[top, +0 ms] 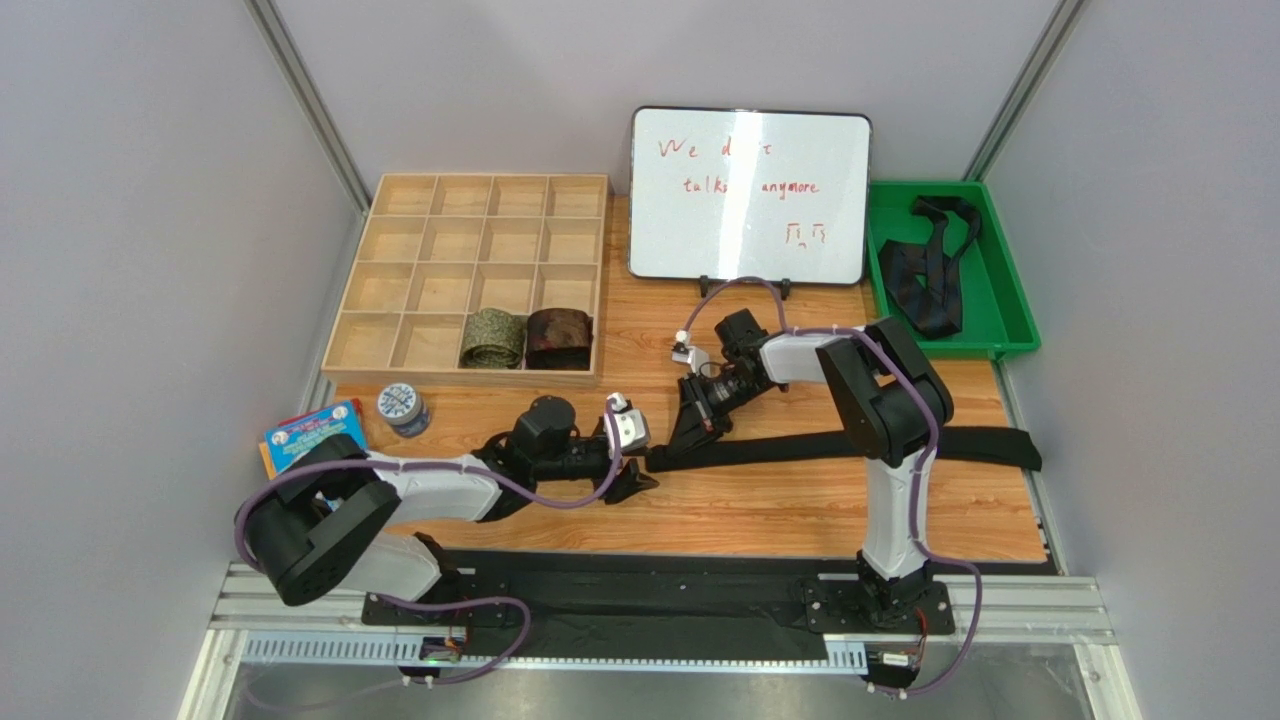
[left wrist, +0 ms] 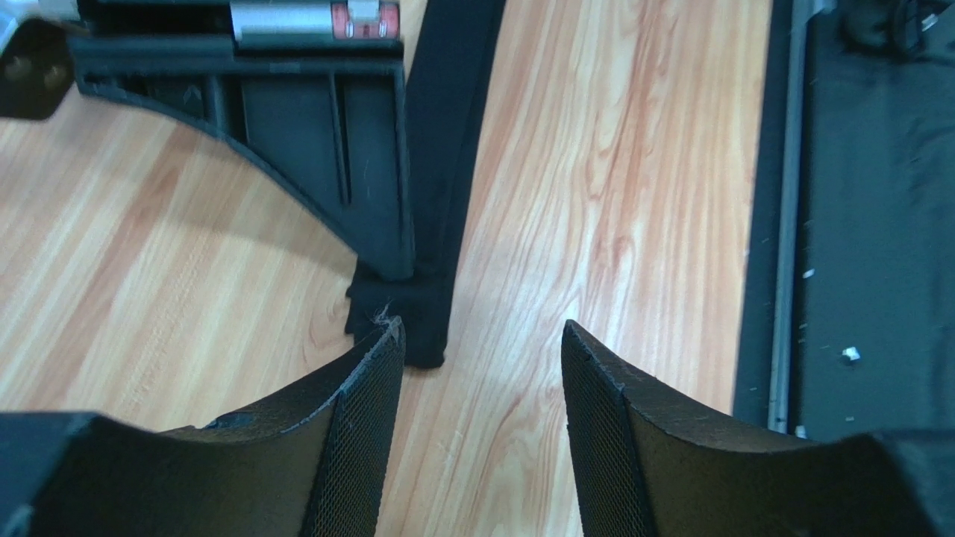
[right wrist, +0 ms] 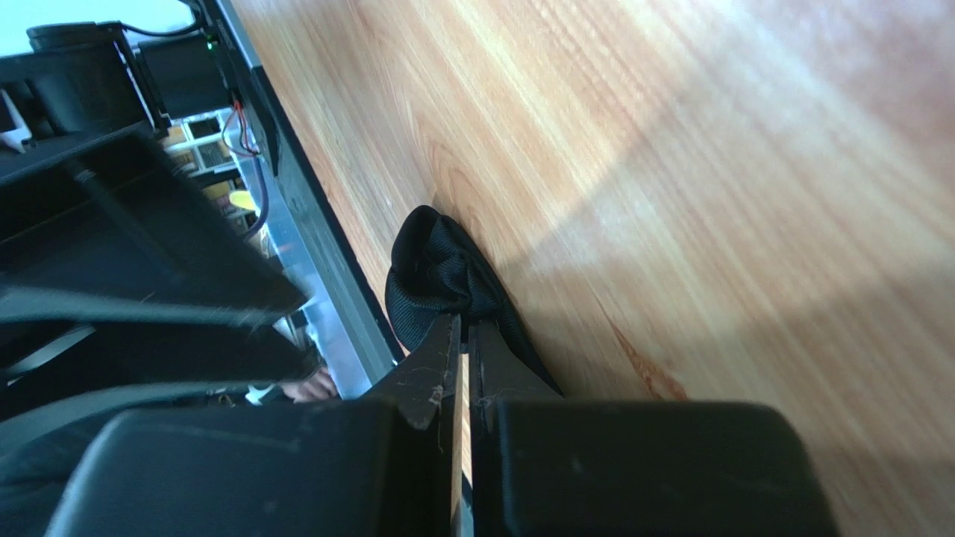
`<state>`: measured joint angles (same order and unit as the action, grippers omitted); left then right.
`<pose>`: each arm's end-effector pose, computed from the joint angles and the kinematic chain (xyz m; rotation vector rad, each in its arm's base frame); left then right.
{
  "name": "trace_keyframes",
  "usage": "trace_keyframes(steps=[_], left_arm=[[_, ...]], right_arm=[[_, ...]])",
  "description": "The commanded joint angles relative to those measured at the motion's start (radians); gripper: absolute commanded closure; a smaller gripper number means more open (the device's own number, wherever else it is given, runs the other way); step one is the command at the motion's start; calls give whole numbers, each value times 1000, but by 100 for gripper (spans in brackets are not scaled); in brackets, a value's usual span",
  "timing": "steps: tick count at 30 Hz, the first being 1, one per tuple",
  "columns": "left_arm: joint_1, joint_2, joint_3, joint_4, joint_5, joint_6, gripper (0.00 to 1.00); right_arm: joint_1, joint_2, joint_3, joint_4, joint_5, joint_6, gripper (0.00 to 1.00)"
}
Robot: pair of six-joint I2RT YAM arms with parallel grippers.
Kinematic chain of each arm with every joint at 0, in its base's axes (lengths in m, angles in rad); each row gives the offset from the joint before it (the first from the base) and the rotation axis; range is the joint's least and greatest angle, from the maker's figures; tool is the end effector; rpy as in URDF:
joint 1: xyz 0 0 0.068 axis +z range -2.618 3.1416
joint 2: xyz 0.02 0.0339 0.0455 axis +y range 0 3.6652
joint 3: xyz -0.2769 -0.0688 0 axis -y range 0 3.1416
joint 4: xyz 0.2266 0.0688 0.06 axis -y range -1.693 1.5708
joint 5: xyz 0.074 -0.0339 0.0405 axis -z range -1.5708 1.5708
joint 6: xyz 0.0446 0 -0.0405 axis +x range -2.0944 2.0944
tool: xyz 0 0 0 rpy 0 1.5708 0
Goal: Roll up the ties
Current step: Roll the tie at the center of the board.
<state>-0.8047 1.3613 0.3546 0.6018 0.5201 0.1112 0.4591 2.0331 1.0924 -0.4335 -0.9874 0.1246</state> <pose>0.1489 -0.1868 0.1805 1.2082 1.6514 -0.9559 0.2926 0.1861 0.1169 0.5829 -2.6033 -1.4486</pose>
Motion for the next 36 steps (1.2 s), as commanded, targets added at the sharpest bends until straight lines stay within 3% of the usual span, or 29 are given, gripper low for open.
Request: trace_keyframes(steps=[1, 6, 9, 14, 17, 24, 28, 30, 33, 36], left_arm=[[-17, 94, -34, 258, -80, 71, 40], [-16, 234, -11, 332, -78, 104, 40], [-17, 304, 17, 349, -146, 119, 40], [-24, 341, 40, 363, -120, 136, 42], [-33, 351, 47, 360, -89, 172, 48], [-42, 346, 109, 164, -81, 246, 78], [-42, 349, 148, 86, -115, 237, 85], [-42, 345, 152, 69, -127, 242, 87], [-44, 334, 159, 26, -135, 243, 88], [-42, 331, 170, -8, -140, 237, 88]], right_arm=[[-7, 32, -17, -54, 102, -120, 100], [-8, 45, -5, -67, 92, -120, 100], [-8, 52, 1, -73, 89, -121, 100], [-10, 62, 17, -83, 87, -138, 100], [-10, 65, 23, -90, 89, -149, 100], [-22, 42, 55, -125, 69, -151, 100], [-30, -14, 83, -178, 69, -131, 86], [-40, -30, 87, -197, 76, -105, 72], [-60, -66, 83, -228, 76, -97, 59], [-74, -96, 80, -252, 72, -98, 54]])
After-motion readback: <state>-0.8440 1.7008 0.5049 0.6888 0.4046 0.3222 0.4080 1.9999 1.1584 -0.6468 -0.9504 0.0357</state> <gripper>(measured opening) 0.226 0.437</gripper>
